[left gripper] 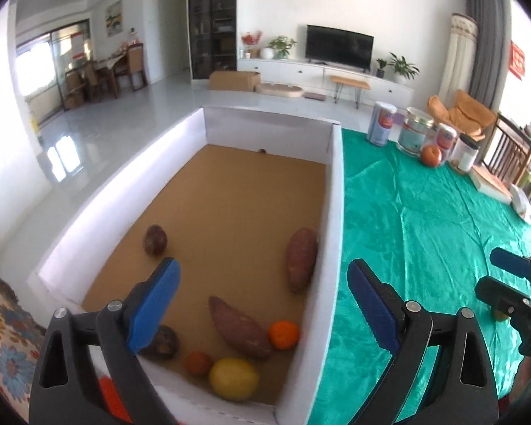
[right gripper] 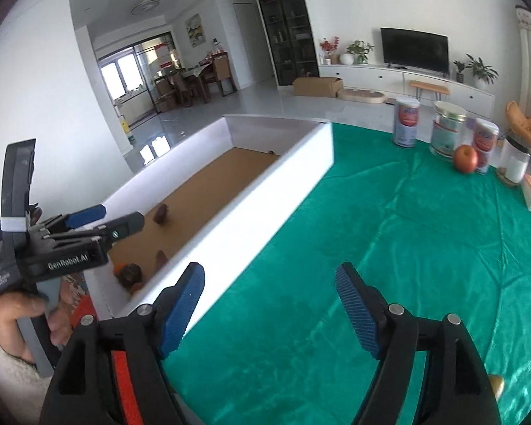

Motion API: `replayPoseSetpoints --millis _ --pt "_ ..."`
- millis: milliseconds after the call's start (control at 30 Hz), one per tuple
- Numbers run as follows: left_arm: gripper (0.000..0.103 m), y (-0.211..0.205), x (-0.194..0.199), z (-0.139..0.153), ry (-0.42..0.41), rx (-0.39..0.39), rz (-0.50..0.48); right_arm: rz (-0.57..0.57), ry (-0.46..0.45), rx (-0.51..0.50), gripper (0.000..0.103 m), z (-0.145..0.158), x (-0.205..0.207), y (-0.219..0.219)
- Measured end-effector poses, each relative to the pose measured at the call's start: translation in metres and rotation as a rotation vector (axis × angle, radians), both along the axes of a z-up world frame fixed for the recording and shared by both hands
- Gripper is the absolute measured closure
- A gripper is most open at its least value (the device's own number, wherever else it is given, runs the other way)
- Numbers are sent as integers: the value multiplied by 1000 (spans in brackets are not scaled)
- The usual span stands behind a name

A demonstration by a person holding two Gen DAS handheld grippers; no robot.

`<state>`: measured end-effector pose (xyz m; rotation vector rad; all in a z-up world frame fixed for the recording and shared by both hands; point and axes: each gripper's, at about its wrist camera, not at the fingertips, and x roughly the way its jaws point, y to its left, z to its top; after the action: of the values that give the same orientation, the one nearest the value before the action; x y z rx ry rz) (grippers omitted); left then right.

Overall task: Organize fruits
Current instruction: 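Move both empty tools back toward the yellow pear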

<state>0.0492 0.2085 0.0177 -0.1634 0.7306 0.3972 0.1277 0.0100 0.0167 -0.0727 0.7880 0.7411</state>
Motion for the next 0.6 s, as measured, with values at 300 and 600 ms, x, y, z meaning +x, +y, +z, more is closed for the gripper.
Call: replayPoseSetpoints --millis 300,600 --pt "7 -61 13 11 5 97 -98 -200 46 -38 26 -43 5 -99" --pt "3 -120 9 -7 -3 11 -274 -528 -35 -105 26 -91 -35 -215"
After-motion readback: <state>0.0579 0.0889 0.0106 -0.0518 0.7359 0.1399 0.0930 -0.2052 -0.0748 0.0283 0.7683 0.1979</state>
